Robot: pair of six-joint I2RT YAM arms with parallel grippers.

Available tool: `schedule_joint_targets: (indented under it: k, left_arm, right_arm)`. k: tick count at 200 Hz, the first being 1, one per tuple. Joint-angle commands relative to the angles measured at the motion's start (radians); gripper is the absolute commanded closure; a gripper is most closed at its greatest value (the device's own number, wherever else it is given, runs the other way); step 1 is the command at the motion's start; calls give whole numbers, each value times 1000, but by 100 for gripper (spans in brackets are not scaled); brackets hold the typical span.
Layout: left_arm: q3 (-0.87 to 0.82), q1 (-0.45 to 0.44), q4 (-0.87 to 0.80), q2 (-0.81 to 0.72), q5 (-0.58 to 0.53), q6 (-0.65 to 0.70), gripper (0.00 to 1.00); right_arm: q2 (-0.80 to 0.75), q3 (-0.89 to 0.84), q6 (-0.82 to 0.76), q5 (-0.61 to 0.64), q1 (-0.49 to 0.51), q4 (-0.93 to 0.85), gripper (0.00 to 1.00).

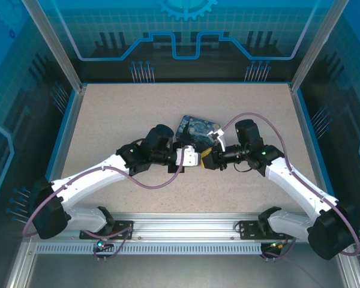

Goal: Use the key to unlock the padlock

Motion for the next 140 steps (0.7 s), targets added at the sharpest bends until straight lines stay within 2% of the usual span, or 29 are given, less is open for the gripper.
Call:
schedule_joint_targets:
  k: [1,24,35,50,66,89,112,140]
  left_arm:
    - [22,-7,-6,-8,26,17,100]
    - [22,-9,-5,-8,23,18,100]
    - [19,-8,-3,-9,18,18,99]
    - [14,-7,4,-15,0,14,87]
    - [0,-8,21,-33,-25,-1,67]
    - [-49,-2,84,-93,-48,-61,50]
    - [-156,18,256,-194,-60,-205,37]
    - [-288,50,516,-318,-89,-548,34]
  right_arm:
    - [2,21,-12,20,13,-33,84]
    - [-6,17,-7,37,14,-24,100]
    - [-14,15,-2,51,12,-22,100]
    - [-29,11,1,78,11,-25,100]
    - [-46,3,18,103,-1,-24,100]
    - [-86,-54,93,104,-43,52,100]
    - [-132,-162,251,79,-79,272,100]
    - [-162,-280,479,125,-84,596,100]
